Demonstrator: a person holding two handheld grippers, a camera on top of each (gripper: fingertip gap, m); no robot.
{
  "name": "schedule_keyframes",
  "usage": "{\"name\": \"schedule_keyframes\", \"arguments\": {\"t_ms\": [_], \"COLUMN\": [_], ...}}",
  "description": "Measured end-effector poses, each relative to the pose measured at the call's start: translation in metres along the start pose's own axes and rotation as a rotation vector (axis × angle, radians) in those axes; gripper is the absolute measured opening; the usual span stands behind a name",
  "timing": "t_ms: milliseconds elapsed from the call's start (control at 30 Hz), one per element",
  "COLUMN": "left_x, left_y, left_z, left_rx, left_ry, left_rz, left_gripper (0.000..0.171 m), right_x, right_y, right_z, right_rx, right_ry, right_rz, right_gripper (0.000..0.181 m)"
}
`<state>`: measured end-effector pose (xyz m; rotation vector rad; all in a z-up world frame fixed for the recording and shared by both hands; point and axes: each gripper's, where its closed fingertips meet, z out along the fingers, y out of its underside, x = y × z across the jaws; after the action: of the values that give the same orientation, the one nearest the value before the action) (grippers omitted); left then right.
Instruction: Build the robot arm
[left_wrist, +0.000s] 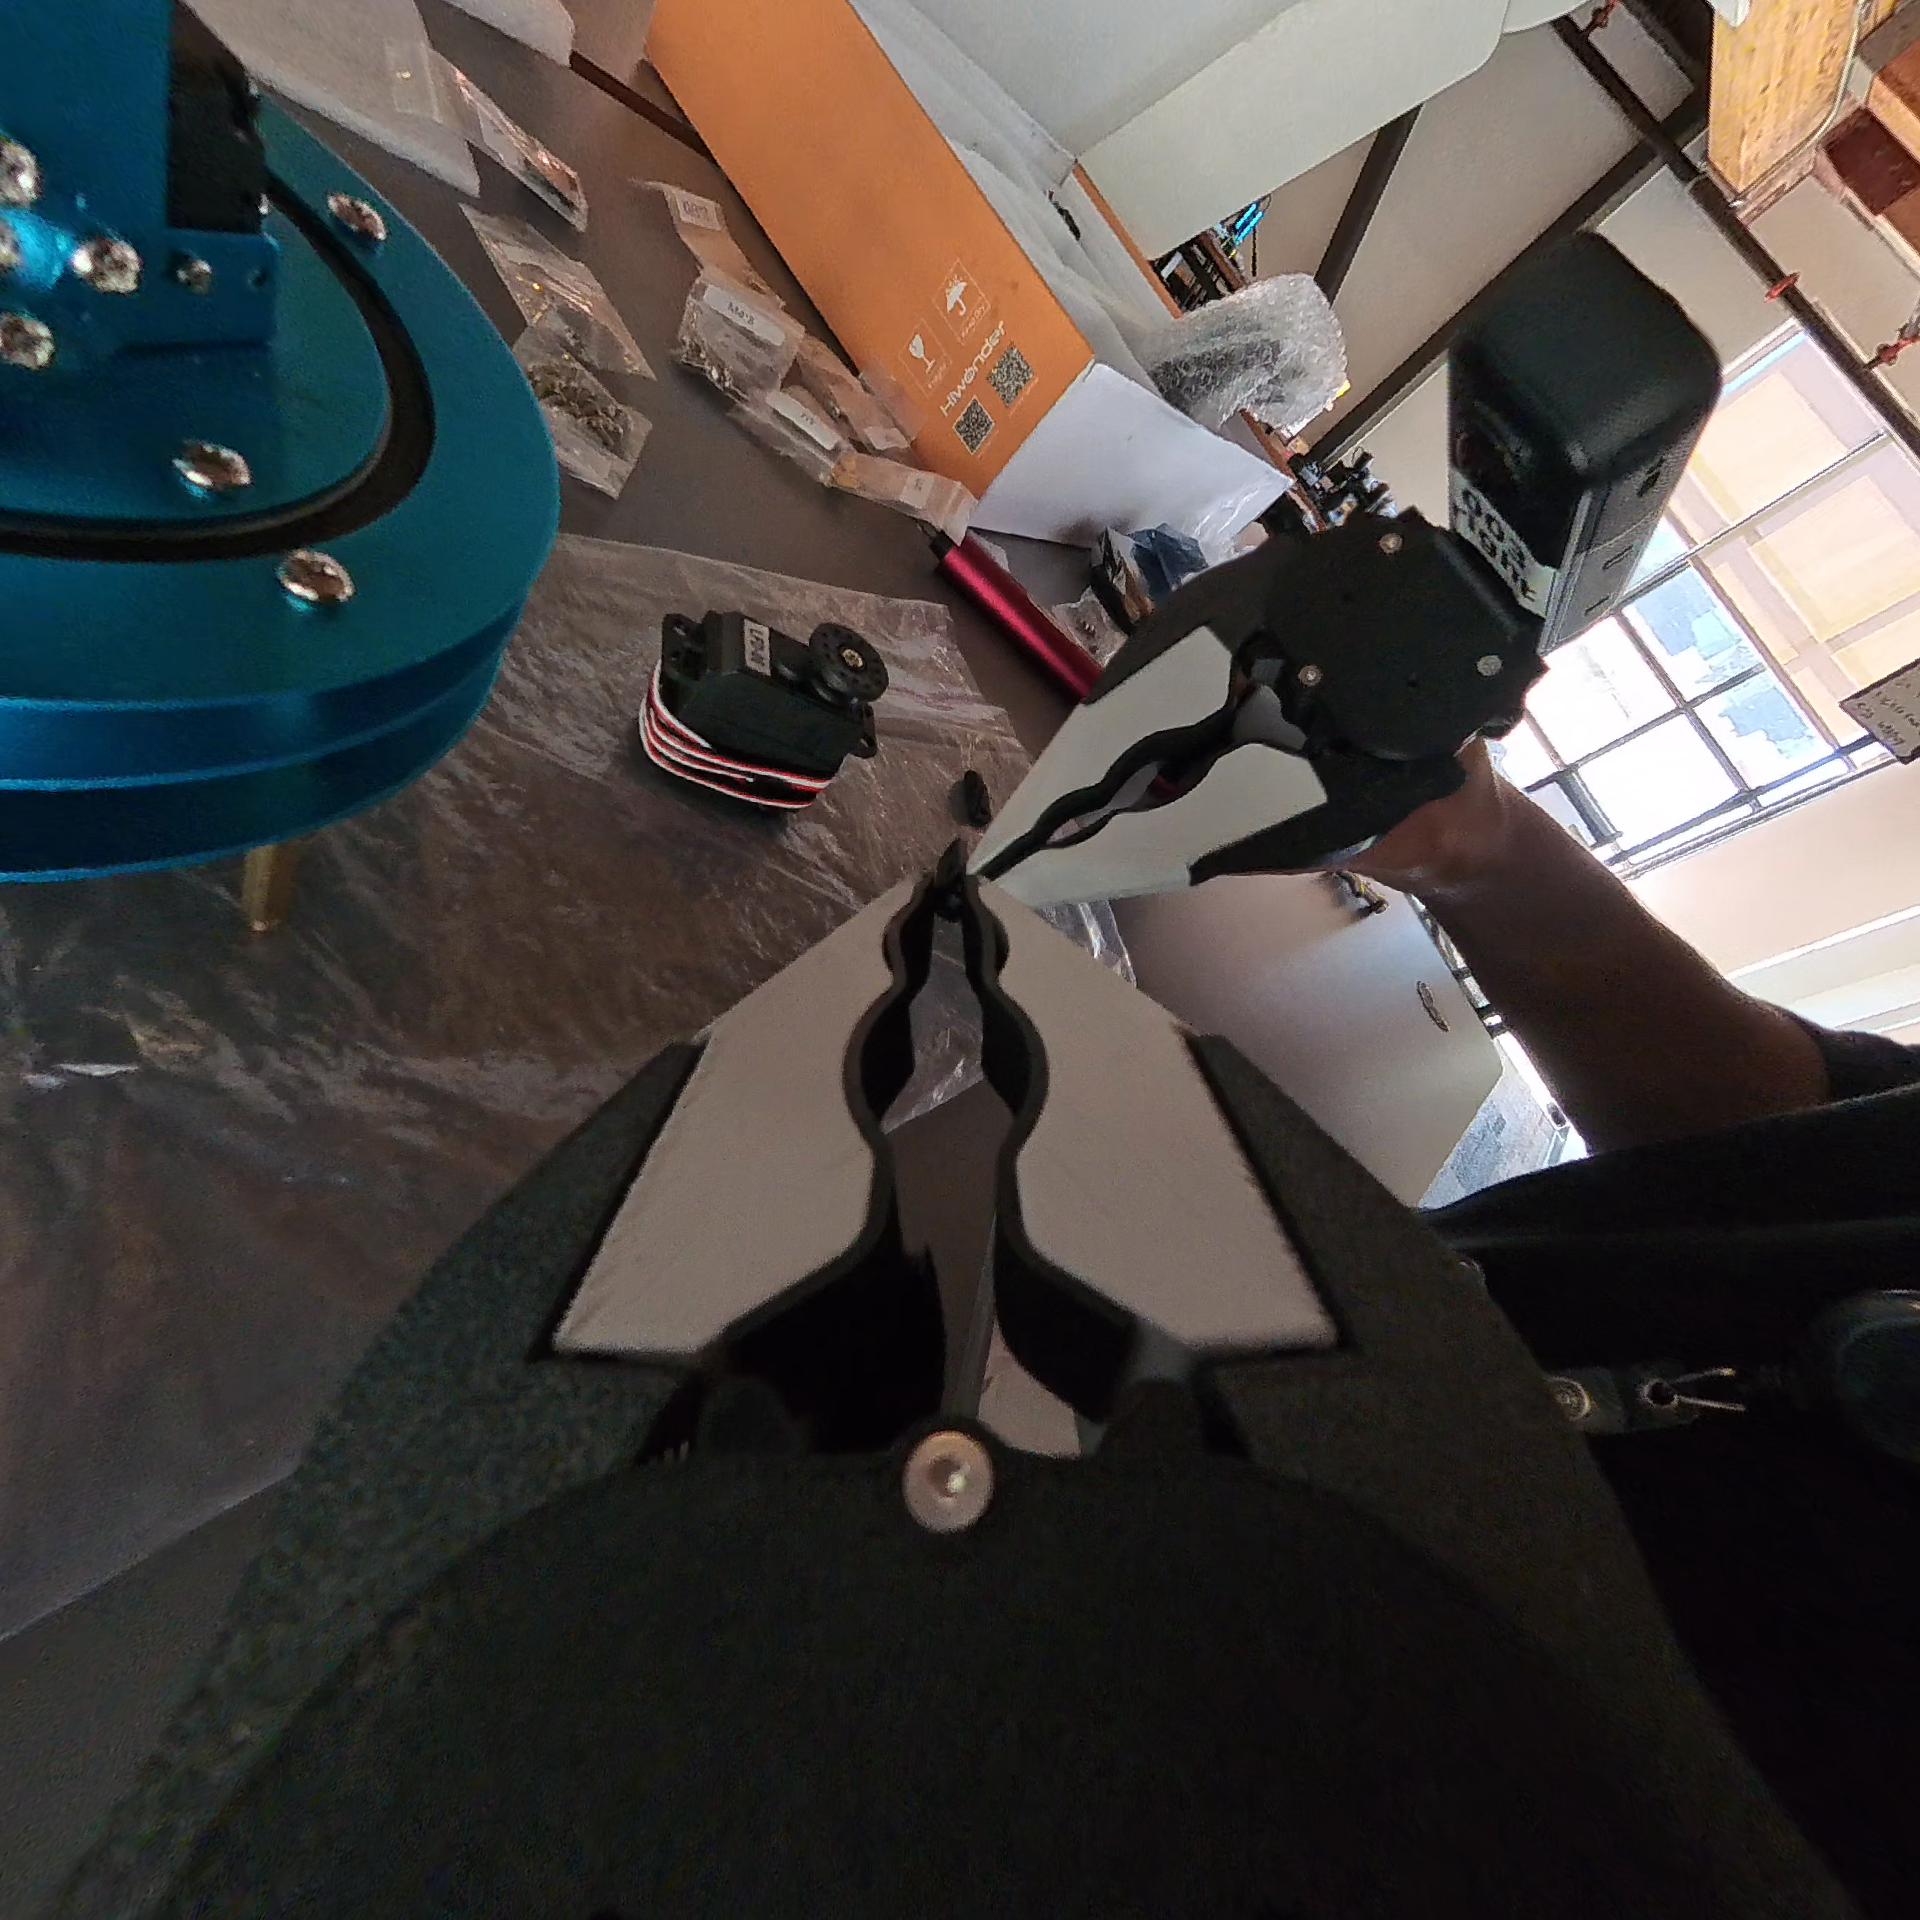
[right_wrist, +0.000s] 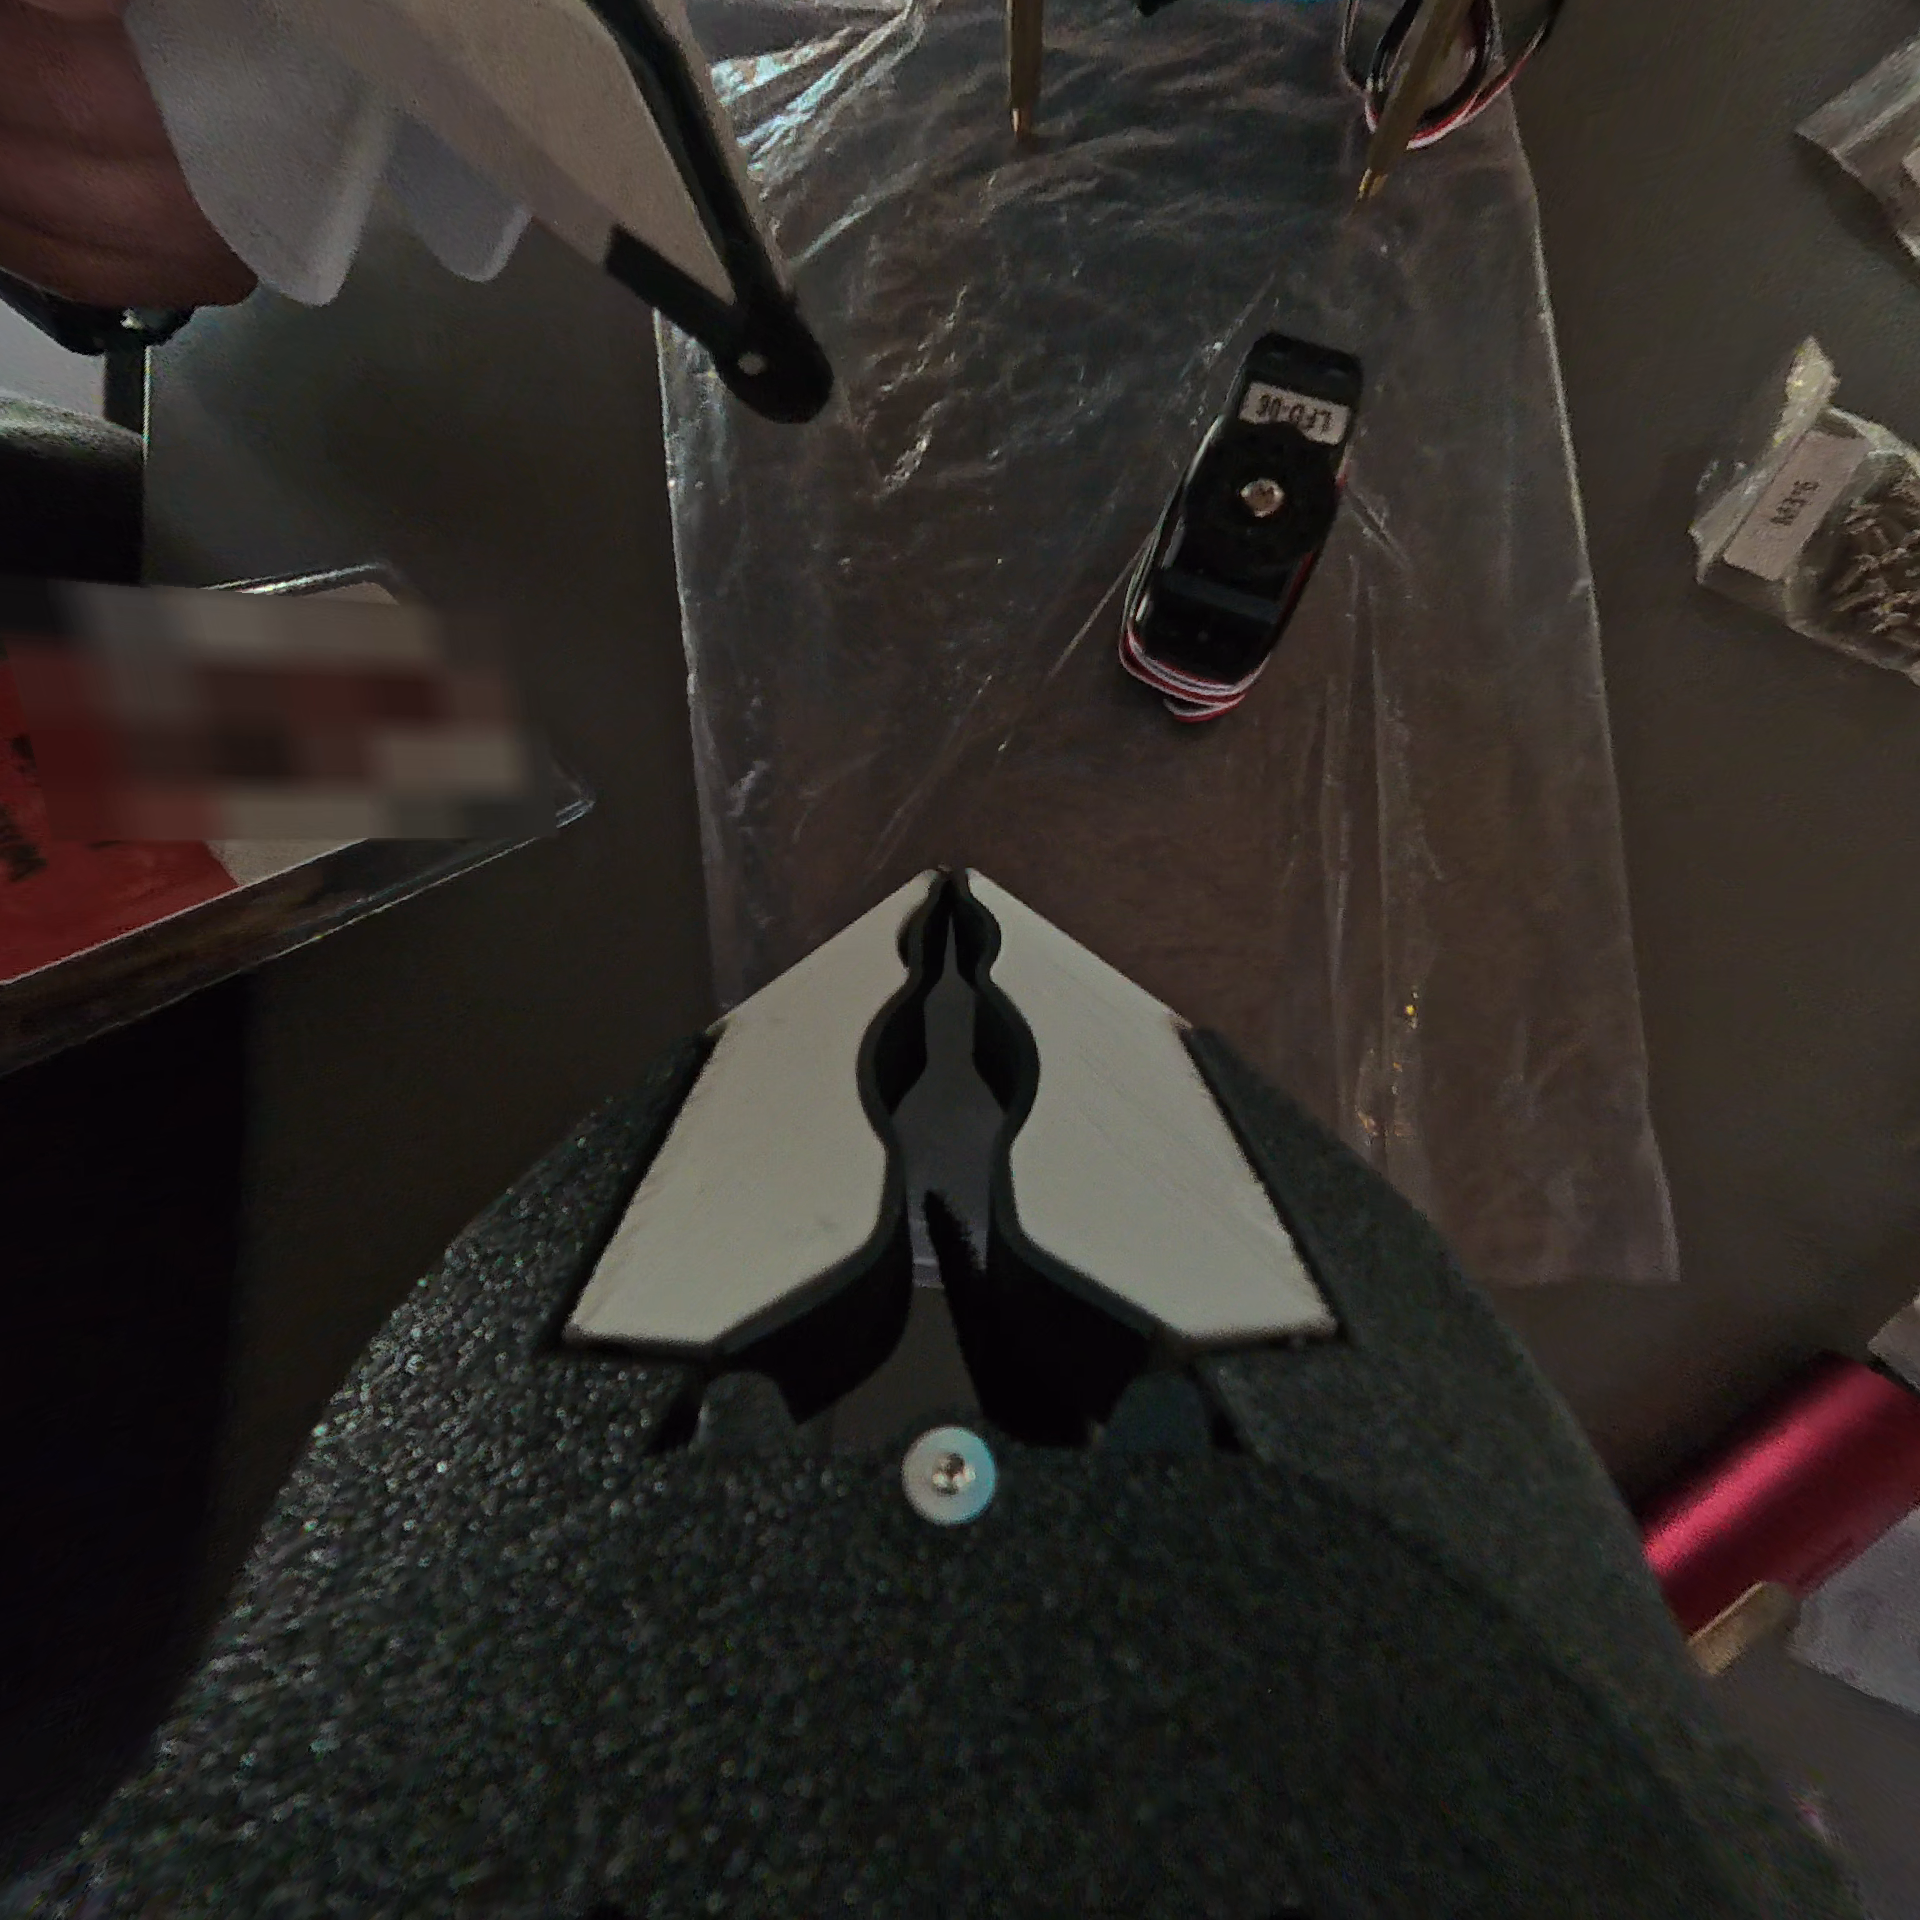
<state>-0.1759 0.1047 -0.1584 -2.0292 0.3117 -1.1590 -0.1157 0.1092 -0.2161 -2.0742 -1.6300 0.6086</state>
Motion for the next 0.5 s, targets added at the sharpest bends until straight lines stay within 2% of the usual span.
{"name": "schedule_keyframes", "arguments": {"t_ms": [233,500], "left_x": [0.001,0.0002], "left_y": [0.0009,0.0014], "left_z": [-0.0023,-0.0037], "left_rx": [0.0,0.004], "left_ry": [-0.005,-0.004], "left_rz": [0.006,0.003], "left_gripper": [0.004,0.004], "right_x": [0.0013,0.0025], "right_y": [0.0022,0.0053], "right_z": [0.0057,0.0025], "right_rx": [-0.071,-0.072], "right_ry": [0.028,0.022], "right_rz": [-0.048,-0.029], "right_gripper": [0.005,0.004]}}
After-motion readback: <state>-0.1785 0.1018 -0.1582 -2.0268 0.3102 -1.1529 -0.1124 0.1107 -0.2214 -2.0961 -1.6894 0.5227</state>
